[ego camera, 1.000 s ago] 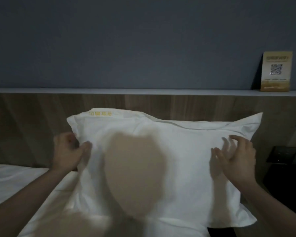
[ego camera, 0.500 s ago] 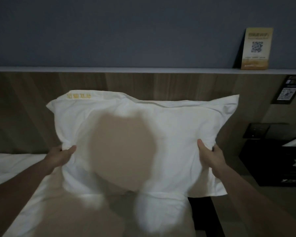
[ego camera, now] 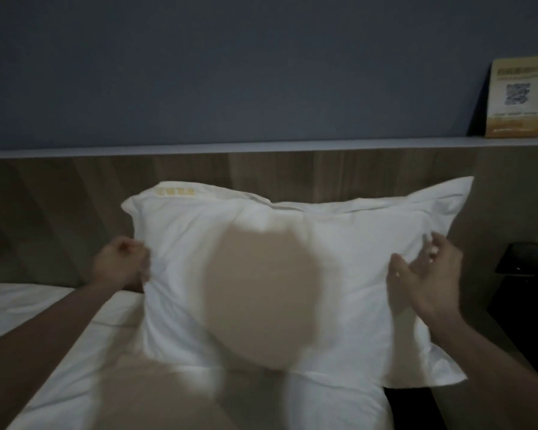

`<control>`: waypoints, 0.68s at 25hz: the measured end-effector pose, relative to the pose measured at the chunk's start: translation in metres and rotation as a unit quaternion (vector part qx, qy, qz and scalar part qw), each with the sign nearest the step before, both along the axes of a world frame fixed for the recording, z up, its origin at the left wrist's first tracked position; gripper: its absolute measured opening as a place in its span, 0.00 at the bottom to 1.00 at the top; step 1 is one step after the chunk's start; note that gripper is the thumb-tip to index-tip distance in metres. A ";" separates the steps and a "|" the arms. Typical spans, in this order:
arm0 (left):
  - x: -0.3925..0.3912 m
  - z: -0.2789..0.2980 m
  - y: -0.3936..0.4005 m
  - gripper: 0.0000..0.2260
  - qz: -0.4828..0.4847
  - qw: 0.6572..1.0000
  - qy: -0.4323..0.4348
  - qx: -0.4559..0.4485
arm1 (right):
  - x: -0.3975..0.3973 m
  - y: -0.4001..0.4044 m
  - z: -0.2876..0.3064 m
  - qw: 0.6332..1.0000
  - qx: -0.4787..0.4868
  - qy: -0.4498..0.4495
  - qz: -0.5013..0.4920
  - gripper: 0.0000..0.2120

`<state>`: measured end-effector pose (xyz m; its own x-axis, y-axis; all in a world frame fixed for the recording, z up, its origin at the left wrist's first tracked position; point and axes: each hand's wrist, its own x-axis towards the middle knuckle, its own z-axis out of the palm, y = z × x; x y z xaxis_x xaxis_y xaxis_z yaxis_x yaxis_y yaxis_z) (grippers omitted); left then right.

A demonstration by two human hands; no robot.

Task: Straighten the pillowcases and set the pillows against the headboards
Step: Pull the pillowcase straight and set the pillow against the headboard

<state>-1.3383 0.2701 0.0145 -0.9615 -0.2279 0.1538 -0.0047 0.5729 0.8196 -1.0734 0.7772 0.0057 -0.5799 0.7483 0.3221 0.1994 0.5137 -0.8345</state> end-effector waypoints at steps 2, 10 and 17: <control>-0.010 0.036 0.016 0.11 -0.040 0.996 0.075 -0.028 | -0.013 -0.009 0.029 0.991 0.119 0.042 0.046 0.33; -0.042 0.121 0.070 0.17 -0.121 0.936 0.083 -0.321 | -0.080 0.000 0.083 0.954 0.204 -0.191 0.111 0.25; -0.066 0.156 0.037 0.08 -0.145 0.840 -0.006 -0.522 | -0.076 0.009 0.093 0.975 0.179 -0.120 0.045 0.14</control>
<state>-1.4039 0.3075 0.1702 -0.9563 0.2698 0.1130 0.2550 0.9582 -0.1294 -1.1491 0.7863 0.0991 -0.7291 0.5549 0.4005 0.3074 0.7885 -0.5328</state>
